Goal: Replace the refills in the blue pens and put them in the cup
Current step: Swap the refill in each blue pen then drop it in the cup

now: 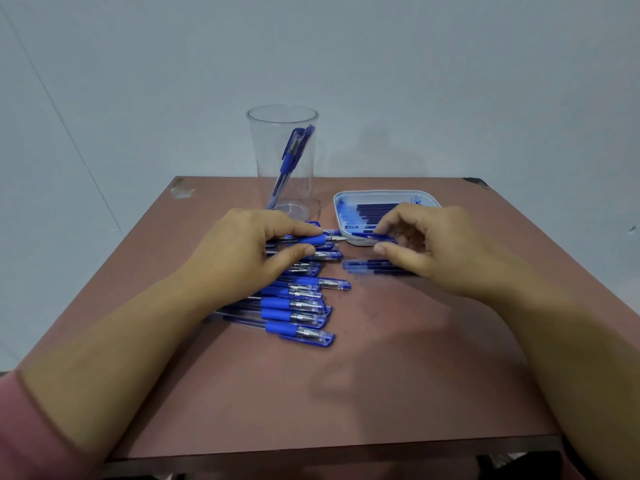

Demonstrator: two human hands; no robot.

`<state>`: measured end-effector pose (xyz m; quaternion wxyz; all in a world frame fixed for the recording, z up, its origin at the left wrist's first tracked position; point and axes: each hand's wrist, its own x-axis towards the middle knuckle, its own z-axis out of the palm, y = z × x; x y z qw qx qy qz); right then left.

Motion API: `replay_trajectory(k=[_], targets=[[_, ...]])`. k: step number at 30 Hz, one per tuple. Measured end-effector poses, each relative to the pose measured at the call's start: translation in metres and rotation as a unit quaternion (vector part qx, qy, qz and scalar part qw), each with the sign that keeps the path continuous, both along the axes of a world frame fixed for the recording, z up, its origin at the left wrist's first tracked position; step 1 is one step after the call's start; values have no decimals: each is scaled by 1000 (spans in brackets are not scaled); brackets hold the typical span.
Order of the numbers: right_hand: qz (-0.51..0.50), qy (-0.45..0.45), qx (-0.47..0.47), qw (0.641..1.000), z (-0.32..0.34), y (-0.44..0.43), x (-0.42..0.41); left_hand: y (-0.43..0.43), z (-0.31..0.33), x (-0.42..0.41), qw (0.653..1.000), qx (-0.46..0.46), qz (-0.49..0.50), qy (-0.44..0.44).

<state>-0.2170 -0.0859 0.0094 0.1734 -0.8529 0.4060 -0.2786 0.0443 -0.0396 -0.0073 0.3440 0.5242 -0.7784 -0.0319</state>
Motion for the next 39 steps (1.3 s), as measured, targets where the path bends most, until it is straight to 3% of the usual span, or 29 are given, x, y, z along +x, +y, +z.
replay_trajectory(k=[15, 20, 23, 28, 33, 39], targets=[[54, -84, -51, 994, -16, 4, 30, 2, -4, -10, 999, -37, -19, 30], [46, -153, -41, 986, -21, 7, 38, 3, -3, -11, 998, -61, -13, 20], [52, -189, 11, 981, -16, 8, 42, 5, 2, -16, 998, -58, -6, 38], [54, -266, 108, 957, -15, 2, 38, 14, 5, -19, 996, 8, 38, -79], [-5, -308, 88, 947, -6, -1, 27, 39, -2, -4, 976, 67, 109, -176], [-36, -349, 54, 935, 24, -12, 36, 63, -23, -2, 973, 122, 102, -168]])
